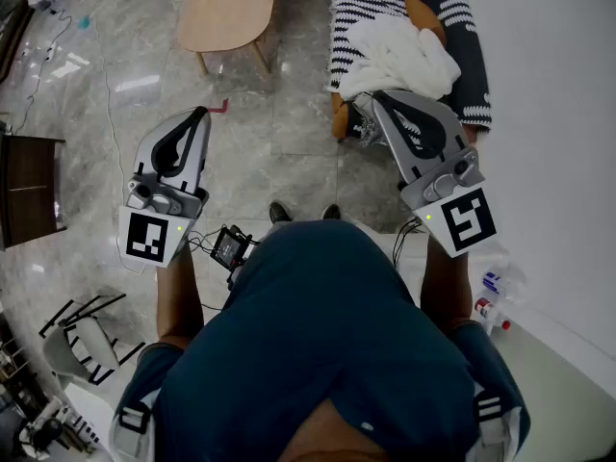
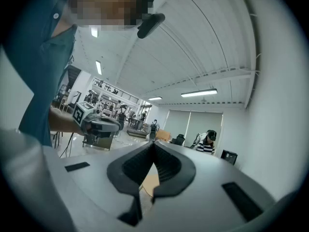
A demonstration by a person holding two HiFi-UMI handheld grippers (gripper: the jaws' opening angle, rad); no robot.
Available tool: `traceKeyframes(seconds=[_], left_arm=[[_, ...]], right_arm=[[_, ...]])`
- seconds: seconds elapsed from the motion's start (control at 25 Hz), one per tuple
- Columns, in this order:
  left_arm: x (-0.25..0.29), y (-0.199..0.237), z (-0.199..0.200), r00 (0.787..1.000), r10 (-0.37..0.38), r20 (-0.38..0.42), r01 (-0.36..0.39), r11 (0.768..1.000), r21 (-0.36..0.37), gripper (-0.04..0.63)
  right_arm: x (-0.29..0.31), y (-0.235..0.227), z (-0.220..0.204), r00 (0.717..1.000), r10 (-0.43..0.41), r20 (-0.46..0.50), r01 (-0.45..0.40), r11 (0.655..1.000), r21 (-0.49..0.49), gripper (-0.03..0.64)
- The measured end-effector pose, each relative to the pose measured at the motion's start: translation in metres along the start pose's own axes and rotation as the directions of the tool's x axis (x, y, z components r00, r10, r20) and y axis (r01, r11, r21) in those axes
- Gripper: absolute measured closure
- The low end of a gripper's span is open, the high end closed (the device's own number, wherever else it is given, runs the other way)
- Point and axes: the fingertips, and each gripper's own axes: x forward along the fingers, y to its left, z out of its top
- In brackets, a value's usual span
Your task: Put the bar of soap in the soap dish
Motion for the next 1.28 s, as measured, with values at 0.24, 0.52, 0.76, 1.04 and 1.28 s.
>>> traceKeyframes(seconds=[0.24,0.52,0.76,1.04,1.28], left_arm=[[0.000,0.003,-0.009,1.000,-0.001,-0.020,0.001,1.000,-0.023,0.592],[-0.004,0.011,-0.018,0.999,-0.012,-0.032,0.011,0.999,-0.033,0.592],[-0.013,0.012,-0.040,1.000,0.010,-0.009,-0.010,1.000,-0.022,0.592],[-0.035,0.066,-0.027,0.997,0.063,0.053,-0.062,0.998,-0.008,0.592],[-0.053,0.083,-0.033,0.998,0.063,-0.016,-0.064,0.997,-0.041,0.592]], right_arm=[[0.002,0.002,-0.002,1.000,0.009,-0.005,-0.009,1.000,0.005,0.604],[0.008,0.011,-0.011,1.000,0.008,-0.007,-0.008,1.000,0.025,0.604],[0.019,0.018,-0.033,1.000,0.015,0.020,-0.016,0.999,0.038,0.603],[0.075,0.023,-0.002,0.998,0.028,0.055,-0.027,0.999,-0.020,0.603],[0.101,0.034,0.010,0.998,0.061,0.033,-0.062,0.998,0.018,0.603]])
